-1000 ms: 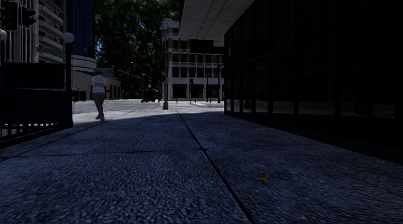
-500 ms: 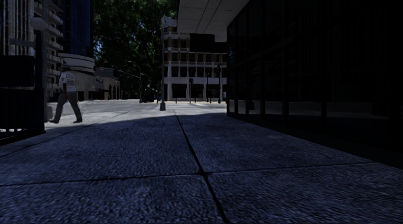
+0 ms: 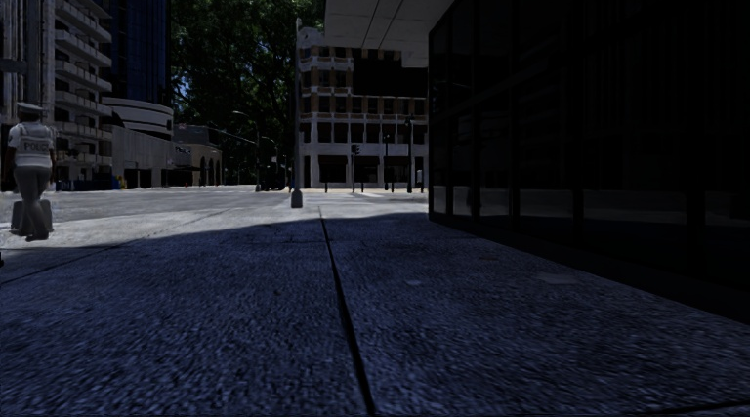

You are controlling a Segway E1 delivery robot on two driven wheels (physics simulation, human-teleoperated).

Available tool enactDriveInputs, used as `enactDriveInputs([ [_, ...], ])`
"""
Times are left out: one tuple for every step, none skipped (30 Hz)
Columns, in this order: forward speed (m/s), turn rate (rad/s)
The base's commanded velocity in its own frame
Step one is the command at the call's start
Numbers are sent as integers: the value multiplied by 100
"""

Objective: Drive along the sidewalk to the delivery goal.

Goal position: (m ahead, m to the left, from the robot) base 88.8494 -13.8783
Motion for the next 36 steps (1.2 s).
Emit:
enactDriveInputs([
  [200,0],
  [200,0],
  [200,0],
  [200,0],
  [200,0],
  [200,0],
  [200,0],
  [200,0],
  [200,0],
  [200,0],
  [200,0],
  [200,0],
  [200,0],
  [200,0],
  [200,0],
  [200,0],
  [200,0],
  [200,0],
  [200,0],
  [200,0],
  [200,0],
  [200,0],
  [200,0],
  [200,0],
  [200,0],
  [200,0],
  [200,0],
  [200,0],
  [200,0],
  [200,0],
  [200,0],
  [200,0],
  [200,0],
  [200,0],
  [200,0],
  [200,0],
])
